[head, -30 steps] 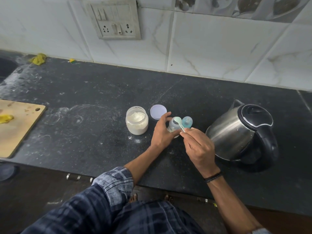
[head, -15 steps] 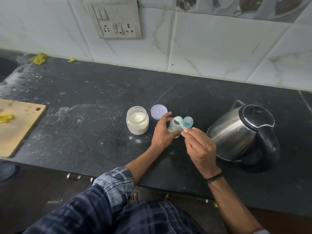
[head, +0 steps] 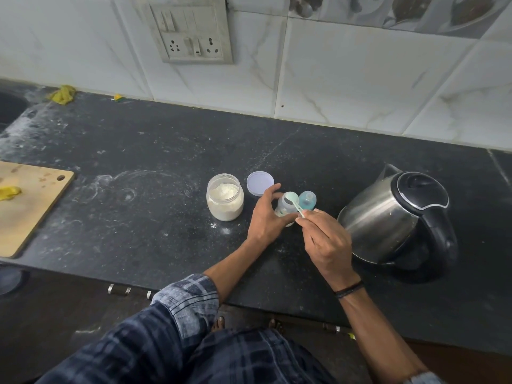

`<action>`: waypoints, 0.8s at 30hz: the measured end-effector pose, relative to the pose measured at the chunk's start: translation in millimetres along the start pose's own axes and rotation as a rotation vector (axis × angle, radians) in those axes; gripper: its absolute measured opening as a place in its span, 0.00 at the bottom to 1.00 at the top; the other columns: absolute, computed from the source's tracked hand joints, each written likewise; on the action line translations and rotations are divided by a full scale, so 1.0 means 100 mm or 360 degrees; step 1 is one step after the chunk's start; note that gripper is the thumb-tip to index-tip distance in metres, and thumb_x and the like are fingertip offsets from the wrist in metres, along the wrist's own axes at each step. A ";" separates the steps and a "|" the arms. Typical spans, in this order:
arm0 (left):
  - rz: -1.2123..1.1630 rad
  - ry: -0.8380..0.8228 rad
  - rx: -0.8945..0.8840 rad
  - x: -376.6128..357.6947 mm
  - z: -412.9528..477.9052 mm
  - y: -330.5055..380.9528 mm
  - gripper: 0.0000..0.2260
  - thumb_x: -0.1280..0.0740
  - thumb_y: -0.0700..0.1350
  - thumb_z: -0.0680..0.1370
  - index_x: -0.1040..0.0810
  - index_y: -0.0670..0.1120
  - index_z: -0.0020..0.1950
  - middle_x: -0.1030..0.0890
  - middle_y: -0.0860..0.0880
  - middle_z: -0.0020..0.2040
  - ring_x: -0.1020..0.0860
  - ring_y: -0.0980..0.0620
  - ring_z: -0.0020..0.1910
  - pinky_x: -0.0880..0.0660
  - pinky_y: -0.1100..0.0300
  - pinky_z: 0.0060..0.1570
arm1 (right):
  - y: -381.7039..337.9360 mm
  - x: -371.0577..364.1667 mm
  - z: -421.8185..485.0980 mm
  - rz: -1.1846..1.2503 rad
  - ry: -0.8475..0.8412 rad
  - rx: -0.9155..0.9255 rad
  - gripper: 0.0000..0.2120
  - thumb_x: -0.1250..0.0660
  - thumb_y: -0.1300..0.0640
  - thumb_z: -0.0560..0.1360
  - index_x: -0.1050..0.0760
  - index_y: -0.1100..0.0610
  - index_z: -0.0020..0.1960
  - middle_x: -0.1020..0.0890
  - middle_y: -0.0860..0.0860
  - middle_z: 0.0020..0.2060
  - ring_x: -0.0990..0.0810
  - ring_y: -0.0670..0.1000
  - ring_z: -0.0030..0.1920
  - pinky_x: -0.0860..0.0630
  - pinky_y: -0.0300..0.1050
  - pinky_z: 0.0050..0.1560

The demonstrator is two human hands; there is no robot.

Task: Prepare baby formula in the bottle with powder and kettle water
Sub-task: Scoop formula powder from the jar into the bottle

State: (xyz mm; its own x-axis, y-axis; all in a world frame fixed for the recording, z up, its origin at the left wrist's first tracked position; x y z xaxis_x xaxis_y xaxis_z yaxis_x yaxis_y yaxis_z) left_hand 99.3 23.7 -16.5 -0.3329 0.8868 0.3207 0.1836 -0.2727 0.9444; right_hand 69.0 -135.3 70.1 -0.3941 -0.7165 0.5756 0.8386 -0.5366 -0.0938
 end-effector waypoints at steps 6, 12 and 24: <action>0.0000 -0.0004 0.0008 0.00 0.00 -0.01 0.39 0.20 0.54 0.70 0.34 0.51 0.76 0.20 0.55 0.63 0.24 0.53 0.66 0.29 0.52 0.70 | 0.01 -0.02 -0.02 -0.0002 -0.0029 -0.0007 0.02 0.25 0.67 0.76 0.13 0.64 0.48 0.13 0.59 0.49 0.13 0.56 0.50 0.16 0.52 0.55; -0.0002 -0.0004 0.0002 0.01 -0.01 0.01 0.39 0.20 0.53 0.70 0.34 0.50 0.77 0.20 0.58 0.61 0.24 0.54 0.65 0.29 0.55 0.68 | 0.03 0.01 0.01 0.0008 0.0031 -0.0008 0.02 0.25 0.67 0.76 0.13 0.64 0.47 0.12 0.58 0.48 0.13 0.56 0.49 0.16 0.51 0.56; -0.0019 0.0004 0.0020 0.00 -0.02 0.00 0.39 0.19 0.53 0.70 0.34 0.50 0.77 0.20 0.56 0.62 0.24 0.53 0.66 0.30 0.51 0.70 | -0.03 0.07 0.04 0.0046 0.0042 0.0022 0.02 0.25 0.67 0.76 0.13 0.64 0.46 0.12 0.59 0.48 0.13 0.55 0.49 0.16 0.51 0.56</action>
State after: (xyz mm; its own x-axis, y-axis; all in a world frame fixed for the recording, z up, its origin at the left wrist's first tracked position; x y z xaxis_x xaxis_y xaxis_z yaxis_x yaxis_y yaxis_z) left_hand 97.4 23.4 -16.1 -0.3376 0.8890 0.3095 0.1913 -0.2571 0.9473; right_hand 65.0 -136.9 77.7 -0.3792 -0.7432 0.5512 0.8549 -0.5093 -0.0986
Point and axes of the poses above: each hand's wrist, its own z-axis towards the middle knuckle, its own x-axis out of the back of the hand, y = z × x, the point moved 8 cm from there along z, towards the middle knuckle
